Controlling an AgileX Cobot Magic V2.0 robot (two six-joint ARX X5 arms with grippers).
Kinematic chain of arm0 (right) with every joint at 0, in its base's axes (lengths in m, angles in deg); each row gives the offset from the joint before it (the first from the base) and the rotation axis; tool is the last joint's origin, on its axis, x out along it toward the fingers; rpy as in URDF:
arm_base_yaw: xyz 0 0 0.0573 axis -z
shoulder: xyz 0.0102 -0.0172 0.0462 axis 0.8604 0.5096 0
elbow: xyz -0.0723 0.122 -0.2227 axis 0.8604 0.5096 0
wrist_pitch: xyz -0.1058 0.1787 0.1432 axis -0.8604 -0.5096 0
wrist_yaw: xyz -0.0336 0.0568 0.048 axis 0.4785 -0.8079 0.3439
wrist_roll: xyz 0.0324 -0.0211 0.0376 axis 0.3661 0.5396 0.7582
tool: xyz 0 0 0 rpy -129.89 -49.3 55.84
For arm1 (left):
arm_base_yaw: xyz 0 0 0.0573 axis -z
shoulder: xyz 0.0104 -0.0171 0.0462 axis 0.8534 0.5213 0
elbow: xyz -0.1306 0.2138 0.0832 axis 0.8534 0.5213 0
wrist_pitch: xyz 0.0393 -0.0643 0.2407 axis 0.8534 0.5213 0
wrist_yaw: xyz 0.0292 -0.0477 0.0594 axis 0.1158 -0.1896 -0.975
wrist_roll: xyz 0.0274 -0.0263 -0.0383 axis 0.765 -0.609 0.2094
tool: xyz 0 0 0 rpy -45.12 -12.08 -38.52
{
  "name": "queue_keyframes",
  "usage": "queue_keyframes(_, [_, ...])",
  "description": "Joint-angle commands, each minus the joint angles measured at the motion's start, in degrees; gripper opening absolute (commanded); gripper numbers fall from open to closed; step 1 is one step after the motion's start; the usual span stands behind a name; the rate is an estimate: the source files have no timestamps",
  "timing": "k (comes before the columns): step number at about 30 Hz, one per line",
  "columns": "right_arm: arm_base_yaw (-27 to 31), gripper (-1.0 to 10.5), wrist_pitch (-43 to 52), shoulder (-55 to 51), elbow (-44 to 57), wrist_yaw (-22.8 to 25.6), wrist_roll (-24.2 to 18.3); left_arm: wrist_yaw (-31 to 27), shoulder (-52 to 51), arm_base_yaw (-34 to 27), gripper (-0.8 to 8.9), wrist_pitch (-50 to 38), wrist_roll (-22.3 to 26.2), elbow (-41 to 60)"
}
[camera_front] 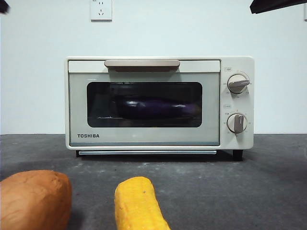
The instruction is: Take the eggplant from the table,put the eggplant in the oven
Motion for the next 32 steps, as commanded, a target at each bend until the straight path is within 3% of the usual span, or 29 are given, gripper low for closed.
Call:
queue_keyframes(1, [-0.57,0.0,0.87,-0.35,-0.48,0.11,0.76,0.07,-6.01,-3.76,0.08,0.31,7.61,-0.04])
queue_keyframes(8, [-0.57,0.0,0.85,-1.66,-0.48,0.11,0.76,-0.11,-17.49,-18.12,0.08,-3.1,7.34,10.36])
queue_keyframes(13, [-0.57,0.0,0.87,-2.95,-0.48,0.13,0.76,-0.13,-22.08,-22.62,0.08,-7.32,6.49,21.14])
queue_keyframes(19, [-0.57,0.0,0.83,-4.81,-0.48,0.11,0.76,-0.11,-23.91,-22.93,0.08,-8.57,6.43,29.42])
queue_keyframes(26, [-0.57,0.0,0.87,-7.19,-0.48,0.13,0.76,-0.2,-23.91,-21.24,0.08,-8.66,5.16,31.91])
queue_keyframes(32, [-0.57,0.0,0.9,-9.4,-0.48,0.13,0.76,-4.57,-23.93,-18.36,0.08,-8.57,4.98,32.41])
